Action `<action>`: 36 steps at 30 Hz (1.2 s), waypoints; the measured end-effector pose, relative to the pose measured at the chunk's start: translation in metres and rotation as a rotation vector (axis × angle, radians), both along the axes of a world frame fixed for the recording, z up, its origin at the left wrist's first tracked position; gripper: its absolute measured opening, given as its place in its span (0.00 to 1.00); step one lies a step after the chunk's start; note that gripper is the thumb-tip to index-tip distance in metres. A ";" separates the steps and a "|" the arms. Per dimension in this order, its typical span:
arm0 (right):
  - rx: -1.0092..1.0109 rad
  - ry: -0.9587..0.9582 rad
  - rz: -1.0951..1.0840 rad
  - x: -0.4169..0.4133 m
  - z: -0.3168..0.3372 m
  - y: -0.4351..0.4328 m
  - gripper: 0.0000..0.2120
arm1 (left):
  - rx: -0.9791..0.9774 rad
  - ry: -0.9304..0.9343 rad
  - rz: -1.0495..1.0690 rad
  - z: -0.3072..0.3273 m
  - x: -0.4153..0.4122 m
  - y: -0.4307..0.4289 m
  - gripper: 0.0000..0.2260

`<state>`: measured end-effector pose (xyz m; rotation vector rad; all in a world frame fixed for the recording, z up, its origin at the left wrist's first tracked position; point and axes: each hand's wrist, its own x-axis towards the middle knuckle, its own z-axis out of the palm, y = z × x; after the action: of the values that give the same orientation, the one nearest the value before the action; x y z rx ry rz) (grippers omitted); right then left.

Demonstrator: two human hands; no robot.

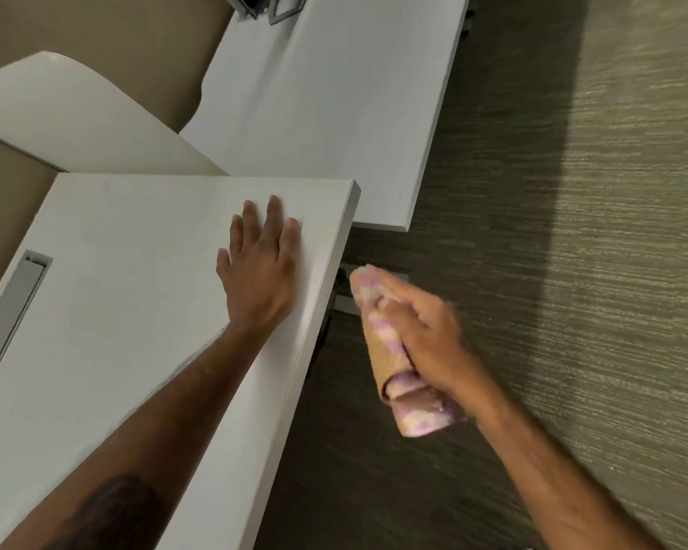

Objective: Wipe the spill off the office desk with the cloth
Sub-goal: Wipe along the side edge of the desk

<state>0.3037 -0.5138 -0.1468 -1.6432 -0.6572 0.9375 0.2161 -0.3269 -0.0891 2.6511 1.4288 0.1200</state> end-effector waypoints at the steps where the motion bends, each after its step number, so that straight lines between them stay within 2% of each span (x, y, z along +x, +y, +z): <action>1: -0.004 0.026 -0.074 0.014 0.004 0.012 0.18 | 0.003 -0.002 -0.001 0.000 0.000 0.001 0.25; 4: 0.010 0.088 -0.077 0.017 0.018 0.034 0.18 | 0.003 -0.001 0.004 -0.002 -0.001 0.002 0.25; 11: -0.014 0.052 0.193 -0.029 0.013 0.002 0.18 | -0.005 -0.006 -0.008 -0.003 -0.002 0.003 0.29; 14: 0.044 0.174 0.041 0.013 0.010 0.017 0.14 | -0.010 -0.023 -0.009 -0.002 -0.003 0.003 0.29; 16: 0.063 0.249 -0.083 0.047 0.011 0.043 0.15 | -0.026 -0.034 0.003 -0.002 -0.003 0.003 0.28; 19: 0.080 0.282 -0.109 0.064 0.015 0.079 0.17 | -0.028 -0.040 0.023 -0.001 -0.002 0.002 0.27; 26: -0.072 0.156 0.184 0.018 0.023 0.043 0.20 | -0.052 -0.051 0.061 -0.002 -0.003 0.001 0.27; 32: -0.246 0.113 0.602 0.013 0.045 0.007 0.21 | -0.076 -0.100 0.077 -0.001 -0.002 0.000 0.27; 36: -0.285 0.050 0.568 0.034 0.072 0.003 0.25 | -0.084 -0.102 0.084 0.002 -0.002 -0.003 0.28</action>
<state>0.3374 -0.5111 -0.0749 -1.7016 -1.0213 1.5326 0.2146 -0.3298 -0.0869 2.4812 1.4786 0.1954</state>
